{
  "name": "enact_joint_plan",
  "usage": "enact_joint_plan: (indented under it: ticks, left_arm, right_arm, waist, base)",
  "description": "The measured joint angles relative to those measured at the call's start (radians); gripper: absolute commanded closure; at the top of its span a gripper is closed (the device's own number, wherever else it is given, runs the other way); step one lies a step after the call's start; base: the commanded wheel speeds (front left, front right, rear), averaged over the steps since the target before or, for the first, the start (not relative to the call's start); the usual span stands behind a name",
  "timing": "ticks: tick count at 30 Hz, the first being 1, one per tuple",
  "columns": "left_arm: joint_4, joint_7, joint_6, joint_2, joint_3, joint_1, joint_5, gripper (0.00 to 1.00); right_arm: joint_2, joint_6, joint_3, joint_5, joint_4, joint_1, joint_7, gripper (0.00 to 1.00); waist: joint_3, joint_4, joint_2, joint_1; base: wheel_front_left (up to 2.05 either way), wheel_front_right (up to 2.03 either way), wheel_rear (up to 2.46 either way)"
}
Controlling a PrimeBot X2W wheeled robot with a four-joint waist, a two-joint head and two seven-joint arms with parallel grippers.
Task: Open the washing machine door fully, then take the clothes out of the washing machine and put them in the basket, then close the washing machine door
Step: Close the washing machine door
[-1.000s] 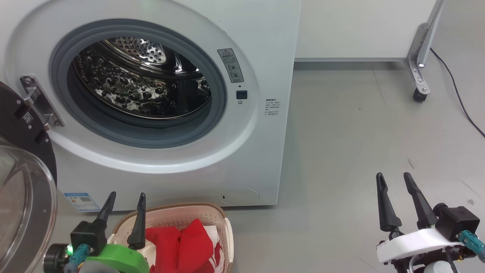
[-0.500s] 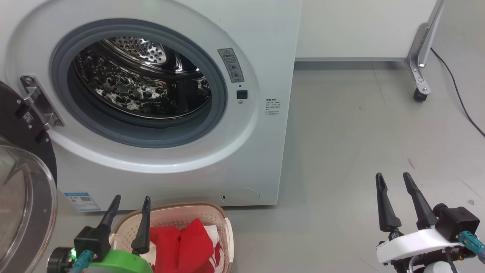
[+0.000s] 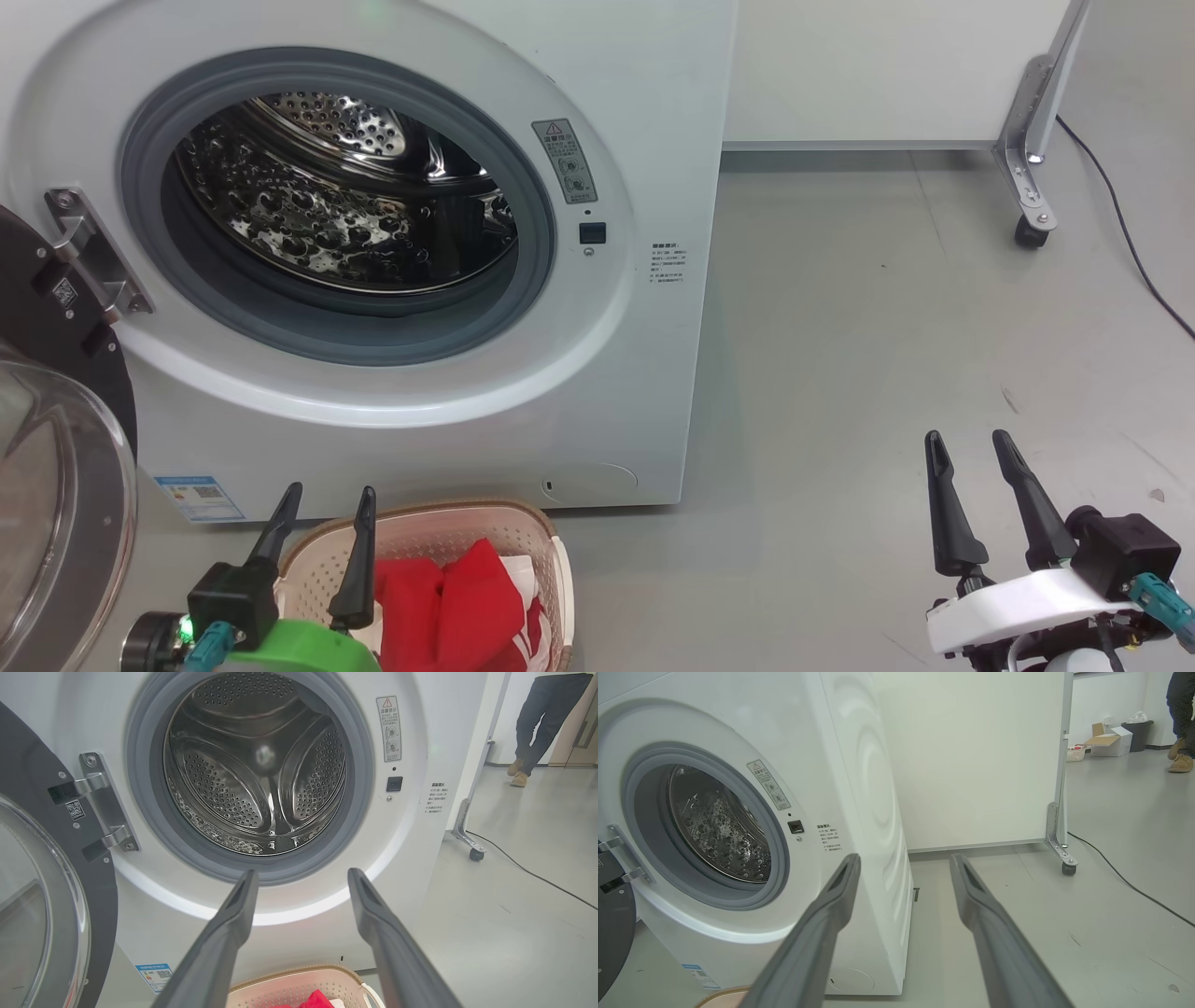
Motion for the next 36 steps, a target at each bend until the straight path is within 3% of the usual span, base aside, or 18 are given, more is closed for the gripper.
enact_joint_plan:
  ticks: [21, 36]
  left_arm:
    - [-0.017, 0.0, 0.022, 0.0, -0.014, 0.007, -0.051, 0.0]
    - [-0.021, 0.0, 0.034, 0.0, -0.02, 0.011, -0.052, 0.0]
  right_arm:
    - [0.0, 0.0, 0.002, 0.0, -0.004, 0.001, 0.0, 0.0]
    - [-0.001, 0.0, 0.003, 0.0, -0.004, 0.001, 0.0, 0.0]
  waist:
    - [-0.001, 0.003, 0.0, 0.0]
    - [0.001, 0.003, 0.0, 0.0]
  base:
    - [-0.04, 0.05, -0.02]
    - [-0.58, 0.58, 0.0]
